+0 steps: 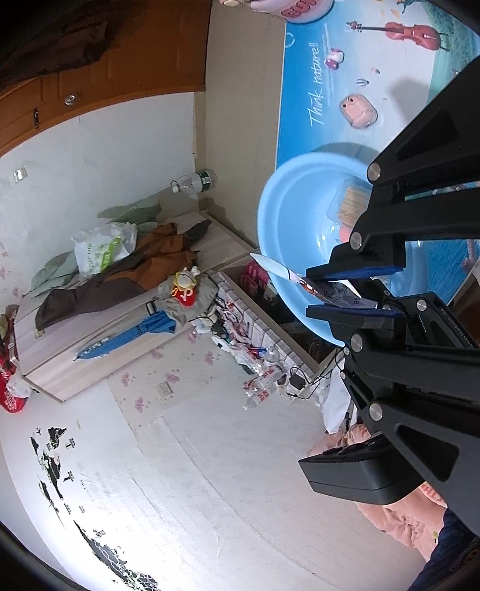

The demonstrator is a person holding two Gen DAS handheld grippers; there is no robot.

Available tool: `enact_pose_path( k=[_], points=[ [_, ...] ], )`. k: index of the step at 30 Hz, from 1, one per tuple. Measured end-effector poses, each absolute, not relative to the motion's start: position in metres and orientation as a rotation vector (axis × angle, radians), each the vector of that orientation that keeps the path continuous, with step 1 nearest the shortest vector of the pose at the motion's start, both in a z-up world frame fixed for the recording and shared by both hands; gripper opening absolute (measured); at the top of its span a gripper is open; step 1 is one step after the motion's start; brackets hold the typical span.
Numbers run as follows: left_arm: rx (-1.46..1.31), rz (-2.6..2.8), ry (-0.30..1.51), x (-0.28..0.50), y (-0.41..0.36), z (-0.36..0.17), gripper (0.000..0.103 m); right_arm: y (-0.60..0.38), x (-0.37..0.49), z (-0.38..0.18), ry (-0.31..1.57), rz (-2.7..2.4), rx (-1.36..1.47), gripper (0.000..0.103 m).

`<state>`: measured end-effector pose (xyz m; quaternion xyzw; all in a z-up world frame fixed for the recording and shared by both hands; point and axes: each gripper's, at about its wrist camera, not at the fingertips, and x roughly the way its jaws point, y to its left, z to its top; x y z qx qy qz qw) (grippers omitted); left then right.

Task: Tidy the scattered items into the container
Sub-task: 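Carry the crayfish snack bag with the left gripper over the blue basin, then lower the snack bag into the basin and open the left gripper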

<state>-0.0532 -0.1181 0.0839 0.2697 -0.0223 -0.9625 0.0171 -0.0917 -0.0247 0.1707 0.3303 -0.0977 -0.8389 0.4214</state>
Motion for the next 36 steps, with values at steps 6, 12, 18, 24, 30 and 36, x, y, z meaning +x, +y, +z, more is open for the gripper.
enact_pose_path(
  k=[6,12,18,24,30,36],
  points=[
    [0.904,-2.968,-0.03,-0.06,-0.131,0.068,0.031,-0.038,-0.103,0.152,-0.23,-2.078,0.876,0.014],
    [0.946,-2.94,-0.026,-0.068,-0.143,0.053,0.031,-0.052,-0.116,0.133,-0.239,-2.055,0.921,0.014],
    [1.0,-2.911,-0.023,-0.078,-0.153,0.042,0.032,-0.06,-0.13,0.115,-0.267,-2.038,0.968,0.014],
    [1.051,-2.885,0.008,-0.087,-0.16,0.03,0.035,-0.065,-0.144,0.099,-0.284,-2.031,1.013,0.014],
    [1.08,-2.871,0.011,-0.09,-0.164,0.023,0.037,-0.065,-0.154,0.084,-0.321,-2.012,1.058,0.014],
    [1.078,-2.867,0.014,-0.088,-0.165,0.023,0.044,-0.069,-0.158,0.075,-0.316,-2.019,1.078,0.015]
  ],
)
